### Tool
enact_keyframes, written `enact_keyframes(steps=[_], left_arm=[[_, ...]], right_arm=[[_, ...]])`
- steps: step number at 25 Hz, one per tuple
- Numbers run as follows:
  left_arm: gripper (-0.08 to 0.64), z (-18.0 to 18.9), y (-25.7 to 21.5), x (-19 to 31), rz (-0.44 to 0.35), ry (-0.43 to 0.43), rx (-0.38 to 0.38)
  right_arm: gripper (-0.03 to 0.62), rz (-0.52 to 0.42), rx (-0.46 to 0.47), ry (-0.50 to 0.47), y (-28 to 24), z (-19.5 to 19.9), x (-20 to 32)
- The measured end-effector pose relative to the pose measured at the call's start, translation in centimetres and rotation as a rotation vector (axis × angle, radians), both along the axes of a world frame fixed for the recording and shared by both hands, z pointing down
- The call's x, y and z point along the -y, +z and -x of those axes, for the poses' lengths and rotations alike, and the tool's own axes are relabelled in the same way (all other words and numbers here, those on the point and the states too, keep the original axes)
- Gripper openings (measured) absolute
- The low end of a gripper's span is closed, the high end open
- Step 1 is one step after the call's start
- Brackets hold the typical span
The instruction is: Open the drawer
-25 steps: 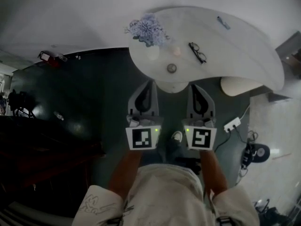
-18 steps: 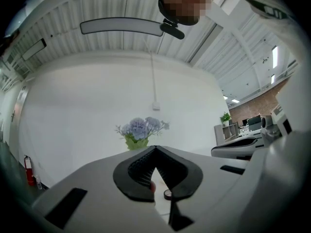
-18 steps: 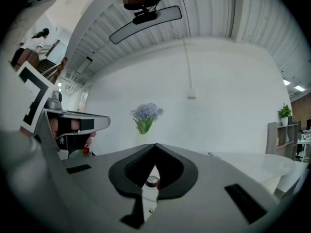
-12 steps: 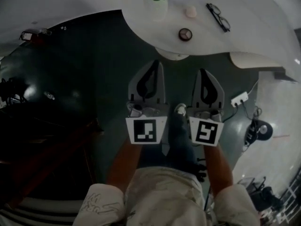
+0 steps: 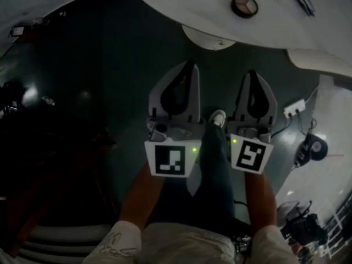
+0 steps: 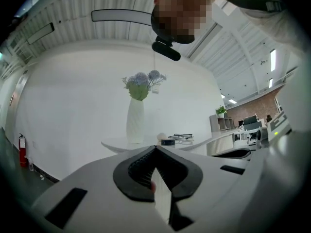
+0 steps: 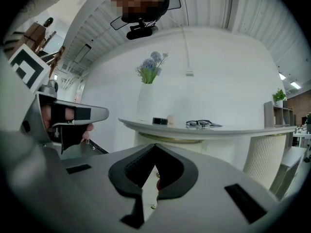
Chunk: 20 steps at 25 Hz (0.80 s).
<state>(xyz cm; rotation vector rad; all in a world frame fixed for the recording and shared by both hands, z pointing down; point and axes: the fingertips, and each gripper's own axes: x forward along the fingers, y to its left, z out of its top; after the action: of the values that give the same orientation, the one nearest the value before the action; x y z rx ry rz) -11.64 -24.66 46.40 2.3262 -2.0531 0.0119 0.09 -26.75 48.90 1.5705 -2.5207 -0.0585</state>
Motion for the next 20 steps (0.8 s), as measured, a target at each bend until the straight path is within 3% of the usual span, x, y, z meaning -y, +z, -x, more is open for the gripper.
enact_keyframes(steps=[4,9,16,20], left_arm=[[0.002,-0.1,4.1,1.1,-0.038,-0.006,0.012],[0.002,-0.6,7.7,1.9,-0.019,0.01,0.03],[0.002,-0.2,8.5,2.1,-0.002,-0.001,0.021],[0.002,0.1,8.7,2.2,0.005,-0.004,0.02]], right_arm=[[0.003,-0.014,-0.003,-0.013,4.4,0.1,0.4],[0.003,0.0,0.004,0.012,7.7,0.0,1.5],[0.009,0.036,-0.013,0.026,10.2,-0.1,3.9],[0.055,0.077,-0.045,0.019,11.9,0.2,5.8]])
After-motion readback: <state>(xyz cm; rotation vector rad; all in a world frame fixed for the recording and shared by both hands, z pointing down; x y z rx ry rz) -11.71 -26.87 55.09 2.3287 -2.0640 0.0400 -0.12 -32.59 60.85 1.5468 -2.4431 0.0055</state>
